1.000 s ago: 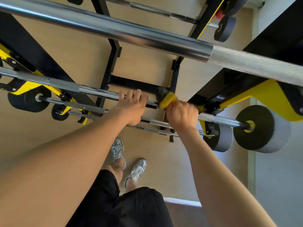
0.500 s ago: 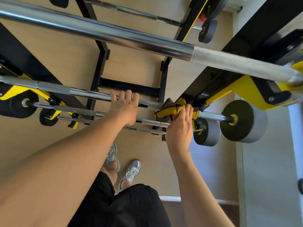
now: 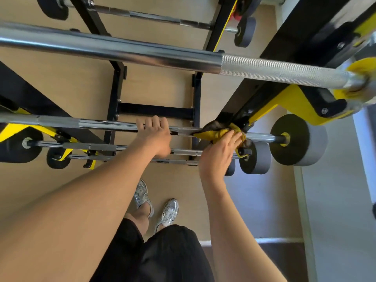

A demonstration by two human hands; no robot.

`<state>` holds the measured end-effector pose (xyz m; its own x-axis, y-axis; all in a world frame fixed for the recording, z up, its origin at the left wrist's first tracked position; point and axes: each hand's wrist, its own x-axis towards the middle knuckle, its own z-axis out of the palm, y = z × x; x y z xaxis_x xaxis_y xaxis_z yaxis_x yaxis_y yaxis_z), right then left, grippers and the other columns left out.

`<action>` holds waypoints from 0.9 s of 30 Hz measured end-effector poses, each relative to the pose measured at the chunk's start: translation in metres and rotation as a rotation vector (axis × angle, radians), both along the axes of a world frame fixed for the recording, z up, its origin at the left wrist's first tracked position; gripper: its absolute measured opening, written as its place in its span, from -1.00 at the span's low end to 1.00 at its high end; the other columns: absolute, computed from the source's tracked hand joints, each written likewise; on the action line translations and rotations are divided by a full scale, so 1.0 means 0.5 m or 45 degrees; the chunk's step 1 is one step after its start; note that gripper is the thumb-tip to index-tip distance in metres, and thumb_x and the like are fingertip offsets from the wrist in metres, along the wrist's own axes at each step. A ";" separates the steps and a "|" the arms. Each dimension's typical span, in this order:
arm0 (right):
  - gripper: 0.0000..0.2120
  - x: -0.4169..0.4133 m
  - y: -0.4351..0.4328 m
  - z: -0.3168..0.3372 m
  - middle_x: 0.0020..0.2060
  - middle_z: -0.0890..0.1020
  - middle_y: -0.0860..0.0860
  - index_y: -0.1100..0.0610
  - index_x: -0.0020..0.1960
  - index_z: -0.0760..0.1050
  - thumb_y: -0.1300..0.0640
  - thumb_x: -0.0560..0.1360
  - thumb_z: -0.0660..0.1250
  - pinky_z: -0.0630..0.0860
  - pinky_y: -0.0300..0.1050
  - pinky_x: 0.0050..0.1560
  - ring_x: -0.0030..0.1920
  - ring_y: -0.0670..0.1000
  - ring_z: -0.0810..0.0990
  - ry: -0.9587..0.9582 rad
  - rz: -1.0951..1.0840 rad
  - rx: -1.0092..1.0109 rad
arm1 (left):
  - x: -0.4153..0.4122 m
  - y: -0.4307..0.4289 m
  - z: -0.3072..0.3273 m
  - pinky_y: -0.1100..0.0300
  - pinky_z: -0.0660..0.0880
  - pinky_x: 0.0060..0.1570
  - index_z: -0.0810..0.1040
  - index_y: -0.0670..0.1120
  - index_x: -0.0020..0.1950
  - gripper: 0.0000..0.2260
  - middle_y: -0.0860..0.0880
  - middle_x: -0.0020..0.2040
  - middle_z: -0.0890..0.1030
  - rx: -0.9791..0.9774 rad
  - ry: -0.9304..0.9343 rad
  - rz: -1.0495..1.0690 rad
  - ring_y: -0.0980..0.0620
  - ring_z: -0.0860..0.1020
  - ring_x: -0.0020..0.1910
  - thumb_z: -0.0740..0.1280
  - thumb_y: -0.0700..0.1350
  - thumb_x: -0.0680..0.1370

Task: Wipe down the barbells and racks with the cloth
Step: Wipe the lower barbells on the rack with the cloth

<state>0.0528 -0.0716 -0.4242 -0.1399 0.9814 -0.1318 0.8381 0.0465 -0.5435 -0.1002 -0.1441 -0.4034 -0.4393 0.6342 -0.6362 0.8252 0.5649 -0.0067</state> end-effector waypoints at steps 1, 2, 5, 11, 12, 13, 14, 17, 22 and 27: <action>-0.36 -0.029 -0.018 0.004 0.66 0.10 0.22 0.25 0.65 0.10 0.45 0.62 0.19 0.22 0.22 0.60 0.63 0.29 0.14 0.132 -0.113 -0.128 | 0.000 0.001 0.001 -0.36 0.10 0.55 0.12 -0.25 0.53 -0.33 -0.29 0.45 0.28 -0.013 -0.012 0.005 -0.33 0.26 0.49 0.38 -0.08 0.55; -0.45 -0.052 -0.034 0.005 0.61 0.25 0.21 0.20 0.61 0.20 0.39 0.64 0.16 0.33 0.26 0.54 0.56 0.30 0.31 0.322 -0.229 -0.214 | 0.000 0.001 0.002 -0.36 0.08 0.55 0.13 -0.25 0.52 -0.34 -0.27 0.44 0.29 -0.018 -0.023 0.010 -0.32 0.26 0.48 0.38 -0.08 0.56; -0.65 -0.072 -0.020 0.040 0.24 0.65 0.12 0.10 0.36 0.56 0.28 0.65 0.16 0.56 0.13 0.35 0.27 0.18 0.62 1.059 -0.892 -0.425 | -0.010 -0.001 0.001 -0.35 0.08 0.55 0.14 -0.23 0.48 -0.38 -0.25 0.41 0.28 -0.019 -0.038 -0.022 -0.31 0.26 0.46 0.40 -0.05 0.57; -0.80 -0.050 0.072 0.028 0.13 0.67 0.17 0.16 0.25 0.52 0.15 0.73 0.17 0.47 0.21 0.44 0.21 0.23 0.64 2.131 -1.444 -0.917 | -0.020 -0.004 -0.006 -0.31 0.18 0.48 0.19 -0.18 0.34 -0.50 -0.22 0.32 0.26 -0.021 -0.065 -0.093 -0.27 0.29 0.37 0.37 -0.11 0.54; -0.75 -0.061 0.051 0.008 0.15 0.68 0.19 0.18 0.27 0.54 0.15 0.72 0.15 0.47 0.24 0.43 0.23 0.24 0.64 2.167 -1.365 -0.988 | -0.021 -0.006 -0.008 -0.28 0.21 0.46 0.19 -0.17 0.31 -0.53 -0.21 0.30 0.27 -0.019 -0.060 -0.096 -0.25 0.29 0.35 0.37 -0.11 0.53; -0.70 -0.073 0.023 -0.009 0.20 0.68 0.20 0.18 0.34 0.55 0.15 0.73 0.13 0.48 0.25 0.42 0.26 0.23 0.63 2.135 -1.265 -1.082 | -0.021 -0.006 -0.010 -0.25 0.24 0.43 0.19 -0.15 0.27 -0.55 -0.19 0.27 0.27 -0.016 -0.058 -0.092 -0.23 0.30 0.31 0.36 -0.12 0.53; -0.66 -0.082 -0.005 -0.021 0.24 0.67 0.20 0.18 0.39 0.54 0.15 0.73 0.11 0.51 0.24 0.39 0.28 0.22 0.63 2.066 -1.167 -1.191 | -0.021 -0.006 -0.011 -0.23 0.25 0.40 0.18 -0.15 0.24 -0.57 -0.18 0.25 0.27 -0.013 -0.054 -0.087 -0.21 0.30 0.29 0.35 -0.13 0.52; -0.67 -0.089 -0.034 -0.031 0.24 0.65 0.21 0.20 0.36 0.53 0.19 0.72 0.09 0.59 0.20 0.24 0.21 0.23 0.64 1.738 -0.953 -1.387 | -0.023 -0.005 -0.011 -0.23 0.26 0.40 0.18 -0.15 0.31 -0.52 -0.18 0.26 0.27 -0.020 -0.049 -0.083 -0.22 0.31 0.31 0.36 -0.15 0.51; -0.68 -0.023 0.075 -0.053 0.20 0.66 0.18 0.17 0.37 0.52 0.07 0.73 0.15 0.61 0.21 0.22 0.16 0.18 0.66 2.031 -1.112 -1.021 | -0.021 -0.006 -0.017 -0.18 0.31 0.34 0.19 -0.15 0.29 -0.54 -0.18 0.23 0.27 0.002 -0.011 -0.105 -0.19 0.32 0.24 0.35 -0.17 0.49; -0.67 -0.148 -0.079 -0.047 0.23 0.65 0.21 0.15 0.18 0.62 0.08 0.69 0.12 0.57 0.08 0.14 0.14 0.19 0.67 1.830 -0.936 -1.567 | -0.020 -0.006 -0.019 -0.20 0.29 0.36 0.19 -0.14 0.30 -0.55 -0.18 0.26 0.29 0.024 -0.008 -0.072 -0.21 0.33 0.29 0.35 -0.12 0.52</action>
<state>-0.0215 -0.1113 -0.4479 -0.4269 0.3840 -0.8187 -0.4578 -0.8725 -0.1705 -0.1102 -0.1469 -0.4128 -0.3987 0.6699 -0.6263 0.8556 0.5175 0.0089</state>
